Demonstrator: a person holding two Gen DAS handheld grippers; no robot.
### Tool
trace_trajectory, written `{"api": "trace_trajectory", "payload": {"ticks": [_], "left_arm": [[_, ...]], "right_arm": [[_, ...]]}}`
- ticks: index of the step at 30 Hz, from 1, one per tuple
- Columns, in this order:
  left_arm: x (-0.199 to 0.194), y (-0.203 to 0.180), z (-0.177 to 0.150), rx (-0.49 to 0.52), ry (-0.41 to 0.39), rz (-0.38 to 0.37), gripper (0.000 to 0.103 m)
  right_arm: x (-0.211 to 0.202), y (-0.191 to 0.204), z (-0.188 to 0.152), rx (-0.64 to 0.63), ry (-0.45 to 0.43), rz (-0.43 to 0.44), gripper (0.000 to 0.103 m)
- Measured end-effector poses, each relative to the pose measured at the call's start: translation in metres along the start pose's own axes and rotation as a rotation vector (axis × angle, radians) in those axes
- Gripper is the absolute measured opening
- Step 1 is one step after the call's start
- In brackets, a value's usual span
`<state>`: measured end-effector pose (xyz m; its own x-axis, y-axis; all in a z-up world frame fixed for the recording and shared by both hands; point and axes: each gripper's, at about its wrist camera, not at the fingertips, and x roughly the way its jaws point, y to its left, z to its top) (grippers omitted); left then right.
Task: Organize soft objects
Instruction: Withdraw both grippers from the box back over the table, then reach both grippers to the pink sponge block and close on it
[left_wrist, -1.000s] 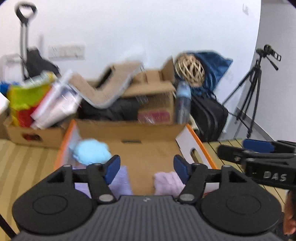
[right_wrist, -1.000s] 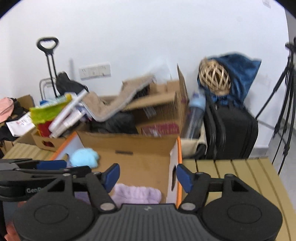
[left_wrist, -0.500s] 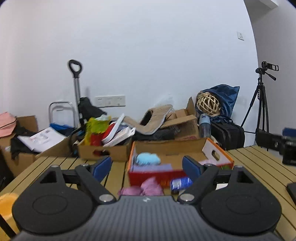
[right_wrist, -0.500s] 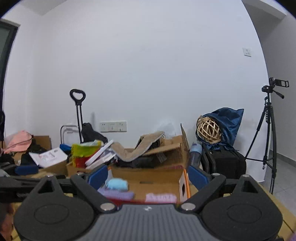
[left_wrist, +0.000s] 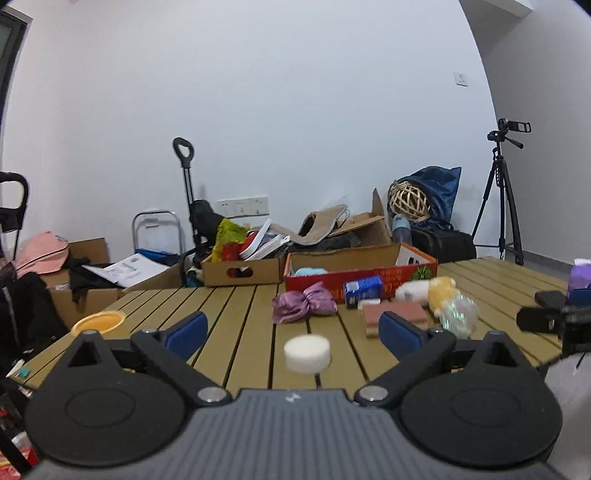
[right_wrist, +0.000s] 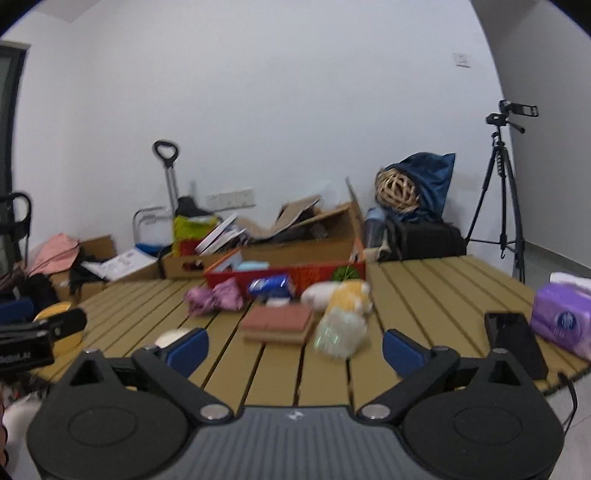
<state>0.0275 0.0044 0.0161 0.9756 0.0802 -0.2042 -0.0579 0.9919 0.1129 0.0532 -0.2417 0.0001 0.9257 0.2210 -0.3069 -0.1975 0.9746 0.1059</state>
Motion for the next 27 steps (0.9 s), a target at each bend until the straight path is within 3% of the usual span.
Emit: {"api": "trace_trajectory", "payload": {"ticks": [5, 8, 18, 27], "left_arm": [[-0.028, 0.004, -0.014, -0.020, -0.041, -0.041, 0.103], [-0.029, 0.003, -0.014, -0.015, -0.059, -0.042, 0.103], [-0.017, -0.001, -0.017, 0.002, -0.004, -0.040, 0.103], [0.009, 0.001, -0.006, -0.061, 0.097, -0.081, 0.103]], "right_arm": [[-0.034, 0.007, -0.018, -0.016, -0.087, -0.026, 0.103], [-0.035, 0.006, -0.020, 0.003, -0.082, -0.035, 0.103], [-0.023, 0.015, -0.021, -0.038, -0.039, -0.086, 0.103], [-0.010, 0.005, -0.010, 0.042, -0.009, -0.031, 0.103]]}}
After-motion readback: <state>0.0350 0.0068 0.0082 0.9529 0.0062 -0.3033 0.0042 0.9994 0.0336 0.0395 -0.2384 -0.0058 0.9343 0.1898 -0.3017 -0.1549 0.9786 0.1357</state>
